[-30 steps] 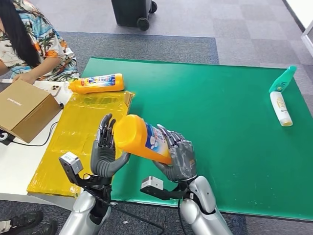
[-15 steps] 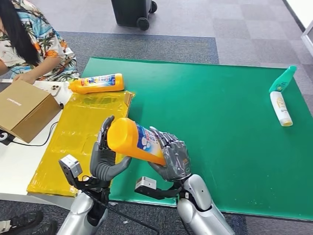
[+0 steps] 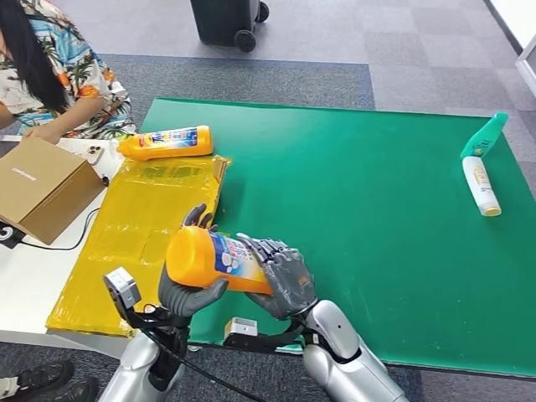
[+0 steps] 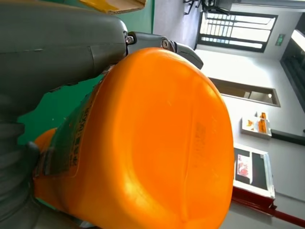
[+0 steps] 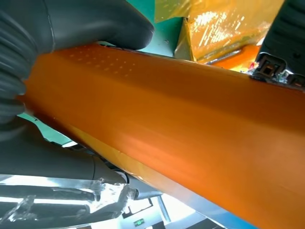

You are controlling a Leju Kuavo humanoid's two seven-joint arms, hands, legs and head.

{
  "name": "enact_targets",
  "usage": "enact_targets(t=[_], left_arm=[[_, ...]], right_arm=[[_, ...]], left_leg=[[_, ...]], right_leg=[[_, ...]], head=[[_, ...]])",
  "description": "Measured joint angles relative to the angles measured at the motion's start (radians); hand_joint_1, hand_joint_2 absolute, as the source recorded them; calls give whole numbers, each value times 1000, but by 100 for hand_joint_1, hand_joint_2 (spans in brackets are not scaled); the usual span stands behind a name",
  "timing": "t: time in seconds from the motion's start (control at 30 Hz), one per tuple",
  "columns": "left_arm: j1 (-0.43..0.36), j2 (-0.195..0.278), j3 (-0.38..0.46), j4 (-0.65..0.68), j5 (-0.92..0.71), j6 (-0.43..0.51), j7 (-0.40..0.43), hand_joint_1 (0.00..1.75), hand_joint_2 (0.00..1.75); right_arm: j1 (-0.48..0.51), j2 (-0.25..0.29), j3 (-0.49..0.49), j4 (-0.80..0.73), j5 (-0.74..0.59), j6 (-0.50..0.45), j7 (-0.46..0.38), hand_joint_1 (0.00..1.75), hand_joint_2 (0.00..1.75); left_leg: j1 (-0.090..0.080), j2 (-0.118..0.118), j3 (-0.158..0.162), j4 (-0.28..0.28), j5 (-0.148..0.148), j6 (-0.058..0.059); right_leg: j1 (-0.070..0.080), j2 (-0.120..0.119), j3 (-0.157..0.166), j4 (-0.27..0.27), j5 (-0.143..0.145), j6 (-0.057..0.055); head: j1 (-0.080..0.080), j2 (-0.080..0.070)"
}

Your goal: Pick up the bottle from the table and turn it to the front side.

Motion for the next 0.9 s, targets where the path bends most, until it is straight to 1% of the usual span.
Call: enact_targets(t=[0.13,0.17,0.27,0.3,0.5,0.8,0.83,0.9], left_arm=[[7,0,1,0,-6,-1,1,0,175],[8,0,2,0,-8,-1,1,27,175],[10,0,5,0,-16,-2,0,158,175],[11,0,5,0,-18,-4,0,175,175],[15,0,6,0,-24,-21,-18,175,175],[15,0,18,-4,-42,-11,-38,175,175],[15,0,19,-6,-48,-8,-38,175,175],[15,0,19,-15,-63,2,-40,175,175]], right_arm=[[-8,-10,14,10,15,8,19,175,175],[-10,-12,17,12,21,10,25,175,175],[-16,-17,21,18,42,17,46,175,175],[-18,-18,22,19,48,19,51,175,175],[-25,-20,27,25,64,23,64,175,175],[-26,-22,36,25,79,34,82,175,175],[-26,-22,37,25,80,36,83,134,175],[-27,-22,37,25,81,37,86,47,175]], left_leg=[[0,0,0,0,0,0],[0,0,0,0,0,0],[0,0,0,0,0,0],[0,0,0,0,0,0],[0,0,0,0,0,0],[0,0,0,0,0,0],[0,0,0,0,0,0],[0,0,0,0,0,0]], right_leg=[[0,0,0,0,0,0],[0,0,0,0,0,0],[0,0,0,0,0,0],[0,0,0,0,0,0],[0,0,-1,0,0,0],[0,0,-1,0,0,0],[0,0,-1,0,0,0],[0,0,-1,0,0,0]], head=[[0,0],[0,0],[0,0],[0,0],[0,0],[0,0],[0,0],[0,0]])
